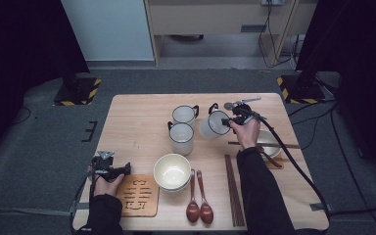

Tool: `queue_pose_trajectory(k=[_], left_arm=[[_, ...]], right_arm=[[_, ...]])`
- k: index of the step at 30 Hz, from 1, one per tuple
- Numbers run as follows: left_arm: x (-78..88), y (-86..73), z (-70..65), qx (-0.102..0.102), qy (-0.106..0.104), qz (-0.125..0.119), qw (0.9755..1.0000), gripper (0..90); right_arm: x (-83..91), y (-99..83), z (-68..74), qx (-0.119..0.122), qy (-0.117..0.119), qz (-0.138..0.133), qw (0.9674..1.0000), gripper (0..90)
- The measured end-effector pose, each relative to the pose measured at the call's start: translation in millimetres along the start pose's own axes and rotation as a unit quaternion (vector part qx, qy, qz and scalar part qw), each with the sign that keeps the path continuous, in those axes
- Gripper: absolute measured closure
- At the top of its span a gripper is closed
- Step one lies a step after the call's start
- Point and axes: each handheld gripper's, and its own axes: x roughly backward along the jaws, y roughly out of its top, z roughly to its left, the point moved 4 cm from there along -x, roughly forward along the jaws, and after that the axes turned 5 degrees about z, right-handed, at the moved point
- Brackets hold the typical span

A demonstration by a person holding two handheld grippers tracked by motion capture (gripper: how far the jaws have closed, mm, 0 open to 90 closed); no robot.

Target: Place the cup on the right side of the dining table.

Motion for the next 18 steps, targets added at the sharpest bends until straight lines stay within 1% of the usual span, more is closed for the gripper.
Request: queue_pose_trajectory(k=[6, 12, 18], left_arm=[[0.0, 0.0, 0.0, 0.000, 0.000, 0.000, 1.0000, 0.0], [0.0, 0.0, 0.0, 0.000, 0.000, 0.000, 1.0000, 0.0], [0.0, 0.0, 0.0, 0.000, 0.000, 0.000, 1.0000, 0.0]], right_arm=[[11.1, 1.9, -11.6, -0.009, -0.007, -0.009, 0.9999, 82.9], [21.4, 3.5, -23.5, -0.013, -0.017, -0.015, 0.9997, 82.9], [28.8, 2.7, -36.6, -0.023, -0.026, -0.019, 0.9992, 82.9]])
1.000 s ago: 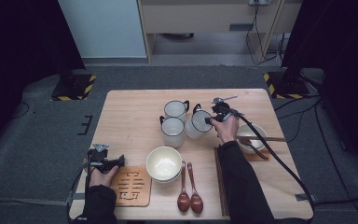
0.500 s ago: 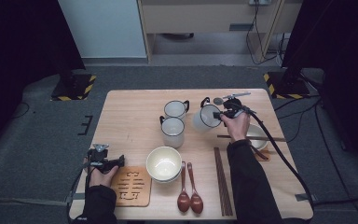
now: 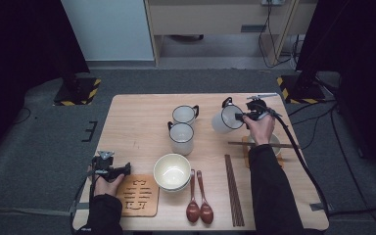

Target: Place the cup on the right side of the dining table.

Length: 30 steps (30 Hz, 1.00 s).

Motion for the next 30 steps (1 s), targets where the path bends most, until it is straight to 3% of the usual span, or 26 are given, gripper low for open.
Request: queue_pose_trajectory(k=[10, 19, 24, 27, 30], left_arm=[[0.0, 0.0, 0.0, 0.000, 0.000, 0.000, 1.0000, 0.0], [0.0, 0.0, 0.0, 0.000, 0.000, 0.000, 1.0000, 0.0], [0.0, 0.0, 0.0, 0.000, 0.000, 0.000, 1.0000, 0.0], [-0.1, 0.1, 0.0, 0.000, 0.000, 0.000, 1.0000, 0.0], [-0.1, 0.0, 0.0, 0.000, 0.000, 0.000, 1.0000, 0.0]], right_arm=[[-0.1, -9.0, -24.2, -0.015, -0.019, 0.012, 0.9996, 82.9], [-14.0, -18.6, -31.8, -0.021, -0.034, 0.032, 0.9987, 83.0], [-20.8, -23.2, -35.5, -0.017, -0.054, 0.048, 0.9973, 83.2], [-15.2, -19.6, -37.8, -0.027, -0.051, 0.024, 0.9980, 85.3], [-13.2, -15.5, -33.9, -0.016, -0.062, 0.034, 0.9973, 85.5]])
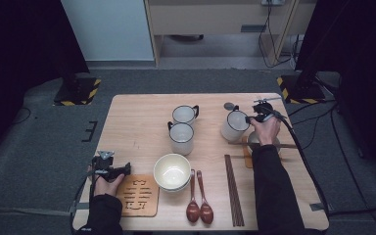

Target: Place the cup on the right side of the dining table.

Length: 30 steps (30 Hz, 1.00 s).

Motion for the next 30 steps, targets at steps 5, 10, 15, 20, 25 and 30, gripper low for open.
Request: queue_pose_trajectory(k=[5, 10, 15, 20, 25, 30], left_arm=[[0.0, 0.0, 0.0, 0.000, 0.000, 0.000, 1.0000, 0.0], [0.0, 0.0, 0.0, 0.000, 0.000, 0.000, 1.0000, 0.0], [0.1, -0.1, -0.1, 0.000, 0.000, 0.000, 1.0000, 0.0], [0.1, 0.0, -0.1, 0.000, 0.000, 0.000, 1.0000, 0.0], [0.1, 0.0, -0.1, 0.000, 0.000, 0.000, 1.0000, 0.0], [0.1, 0.0, -0.1, 0.000, 0.000, 0.000, 1.0000, 0.0]], right_arm=[[-4.3, 1.9, 6.6, 0.018, -0.012, -0.015, 0.9996, 85.4], [-6.7, 4.7, 11.4, 0.019, -0.013, -0.030, 0.9993, 82.6], [-4.2, 5.3, 14.2, 0.023, -0.011, -0.028, 0.9993, 78.8], [14.9, 8.5, 13.9, 0.024, -0.005, -0.051, 0.9984, 66.8], [45.1, 10.7, 16.1, 0.029, 0.006, -0.068, 0.9973, 52.5], [75.0, 4.1, 16.6, 0.046, 0.004, -0.073, 0.9963, 39.4]])
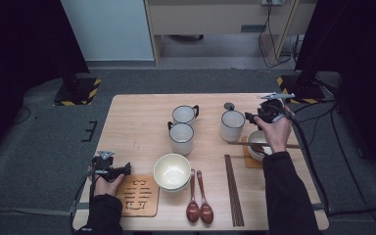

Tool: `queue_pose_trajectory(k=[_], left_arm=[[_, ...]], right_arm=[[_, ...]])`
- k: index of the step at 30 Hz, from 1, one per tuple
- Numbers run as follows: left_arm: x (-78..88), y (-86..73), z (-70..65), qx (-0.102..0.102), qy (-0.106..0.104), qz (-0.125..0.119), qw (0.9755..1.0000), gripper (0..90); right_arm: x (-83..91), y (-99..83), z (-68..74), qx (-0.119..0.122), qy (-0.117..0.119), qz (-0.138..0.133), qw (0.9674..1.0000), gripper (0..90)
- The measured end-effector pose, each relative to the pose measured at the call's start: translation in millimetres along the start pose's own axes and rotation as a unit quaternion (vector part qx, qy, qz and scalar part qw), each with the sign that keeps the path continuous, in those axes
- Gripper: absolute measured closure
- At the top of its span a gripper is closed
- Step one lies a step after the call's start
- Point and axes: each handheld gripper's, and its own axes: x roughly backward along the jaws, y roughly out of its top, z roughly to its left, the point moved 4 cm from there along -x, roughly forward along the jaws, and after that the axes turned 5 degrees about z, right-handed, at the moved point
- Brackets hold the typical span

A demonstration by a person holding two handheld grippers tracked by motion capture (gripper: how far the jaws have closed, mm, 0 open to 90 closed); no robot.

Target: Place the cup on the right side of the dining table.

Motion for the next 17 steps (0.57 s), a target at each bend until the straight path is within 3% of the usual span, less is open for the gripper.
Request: queue_pose_trajectory(k=[6, 9, 14, 17], left_arm=[[0.0, 0.0, 0.0, 0.000, 0.000, 0.000, 1.0000, 0.0], [0.0, 0.0, 0.0, 0.000, 0.000, 0.000, 1.0000, 0.0], [0.0, 0.0, 0.0, 0.000, 0.000, 0.000, 1.0000, 0.0], [0.0, 0.0, 0.0, 0.000, 0.000, 0.000, 1.0000, 0.0]], right_arm=[[33.0, -15.7, -1.9, 0.001, 0.009, -0.021, 0.9997, 26.7], [43.9, -29.3, -3.9, 0.005, 0.008, -0.026, 0.9996, 24.9], [50.7, -54.8, -9.6, 0.003, 0.000, -0.025, 0.9997, 21.2], [54.0, -70.7, -11.3, 0.004, 0.010, -0.023, 0.9997, 20.2]])
